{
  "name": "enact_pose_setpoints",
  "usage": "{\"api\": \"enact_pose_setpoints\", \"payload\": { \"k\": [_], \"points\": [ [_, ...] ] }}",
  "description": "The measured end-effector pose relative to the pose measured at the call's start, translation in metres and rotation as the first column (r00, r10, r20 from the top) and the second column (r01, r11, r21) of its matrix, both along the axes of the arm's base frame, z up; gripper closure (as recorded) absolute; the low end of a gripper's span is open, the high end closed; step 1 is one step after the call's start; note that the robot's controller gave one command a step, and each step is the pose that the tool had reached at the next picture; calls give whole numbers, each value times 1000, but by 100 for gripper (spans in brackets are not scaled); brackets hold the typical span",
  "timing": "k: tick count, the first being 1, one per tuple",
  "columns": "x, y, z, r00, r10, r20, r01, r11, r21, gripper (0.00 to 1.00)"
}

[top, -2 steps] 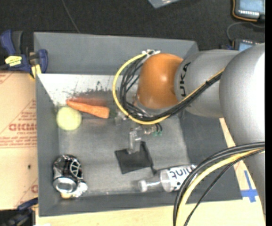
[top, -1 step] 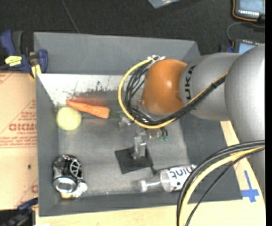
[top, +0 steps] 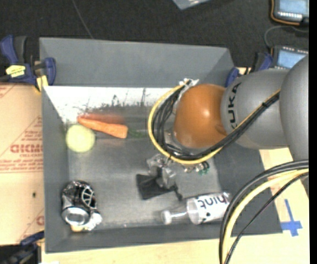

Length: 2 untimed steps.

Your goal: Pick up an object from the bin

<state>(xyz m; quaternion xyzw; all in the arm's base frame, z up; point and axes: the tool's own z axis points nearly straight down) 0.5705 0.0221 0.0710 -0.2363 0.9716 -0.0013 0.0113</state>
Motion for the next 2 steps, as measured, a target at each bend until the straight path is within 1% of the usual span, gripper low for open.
{"api": "enact_pose_setpoints", "payload": {
  "k": [1, 2],
  "points": [
    [0, 0, 0, 1000, -1, 0, 1, 1000, 0, 100],
    [-11, 0, 98, 1000, -19, 3, 19, 1000, 1, 100]
  ]
}}
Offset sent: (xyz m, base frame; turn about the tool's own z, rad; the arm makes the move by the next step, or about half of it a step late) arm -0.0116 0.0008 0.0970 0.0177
